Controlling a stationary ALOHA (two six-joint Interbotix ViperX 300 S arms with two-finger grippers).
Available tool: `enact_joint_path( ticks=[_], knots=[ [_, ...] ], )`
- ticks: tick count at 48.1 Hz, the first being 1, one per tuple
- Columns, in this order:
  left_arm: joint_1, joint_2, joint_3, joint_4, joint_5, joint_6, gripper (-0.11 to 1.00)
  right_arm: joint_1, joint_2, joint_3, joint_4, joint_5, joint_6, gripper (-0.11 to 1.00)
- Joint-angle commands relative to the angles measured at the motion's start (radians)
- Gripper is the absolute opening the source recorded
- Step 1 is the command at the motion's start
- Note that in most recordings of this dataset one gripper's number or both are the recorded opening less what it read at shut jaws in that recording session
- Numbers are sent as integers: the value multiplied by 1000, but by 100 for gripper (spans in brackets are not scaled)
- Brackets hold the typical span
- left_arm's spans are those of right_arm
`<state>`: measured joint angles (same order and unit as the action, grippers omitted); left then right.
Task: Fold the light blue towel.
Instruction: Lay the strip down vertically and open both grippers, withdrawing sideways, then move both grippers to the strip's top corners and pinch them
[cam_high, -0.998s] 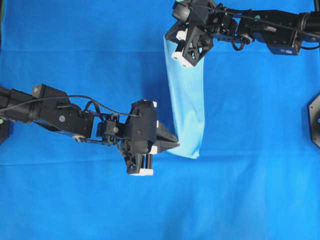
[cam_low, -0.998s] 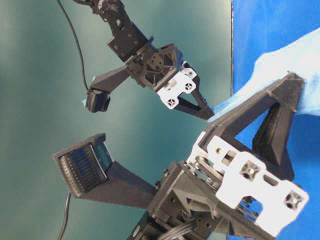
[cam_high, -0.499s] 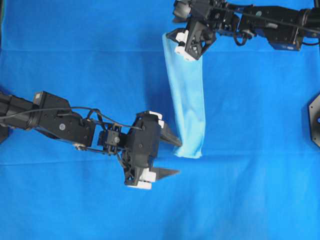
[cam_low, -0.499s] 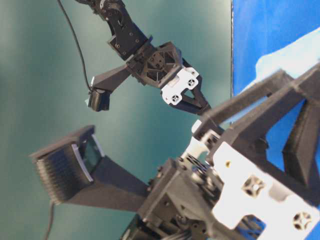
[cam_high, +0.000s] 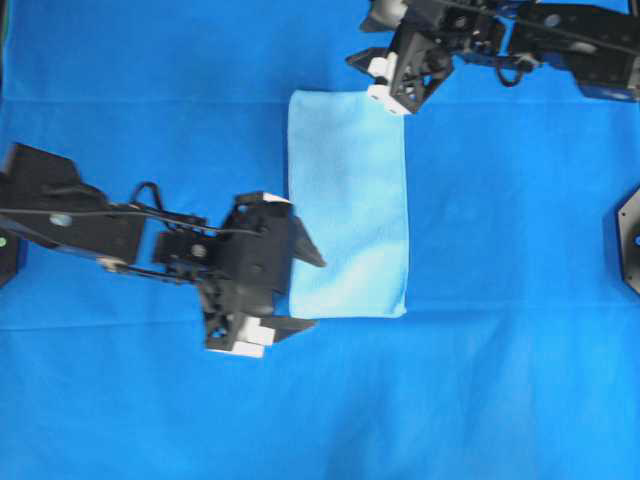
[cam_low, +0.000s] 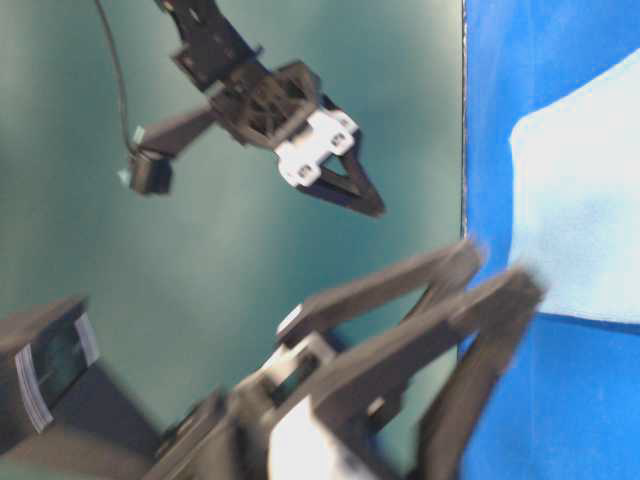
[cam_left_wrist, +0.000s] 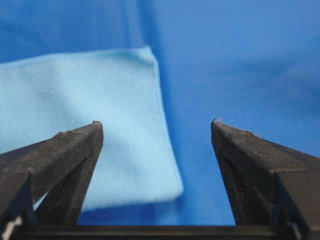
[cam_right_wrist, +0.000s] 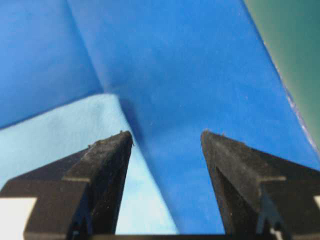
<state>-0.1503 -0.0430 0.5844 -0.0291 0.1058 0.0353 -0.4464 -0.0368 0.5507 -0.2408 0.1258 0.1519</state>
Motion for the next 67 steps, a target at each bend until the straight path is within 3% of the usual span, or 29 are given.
enact_joint_path(
  ticks=[1, 12, 21, 32, 44, 67],
  knots=[
    [6, -98, 26, 2, 26, 2, 82, 9, -92, 23, -2, 8, 5, 61],
    [44, -322, 170, 3, 0, 9, 82, 43, -298, 179, 6, -15, 21, 60],
    [107, -526, 319, 3, -117, 11, 80, 89, -479, 316, 63, -71, 23, 60],
    [179, -706, 459, 2, -179, 12, 78, 158, -641, 457, 104, -183, 26, 60],
    [218, -741, 557, 2, -282, 12, 78, 161, -660, 580, 137, -331, 28, 60],
    [222, -727, 554, 3, -307, 12, 78, 161, -598, 557, 146, -333, 28, 60]
  ],
)
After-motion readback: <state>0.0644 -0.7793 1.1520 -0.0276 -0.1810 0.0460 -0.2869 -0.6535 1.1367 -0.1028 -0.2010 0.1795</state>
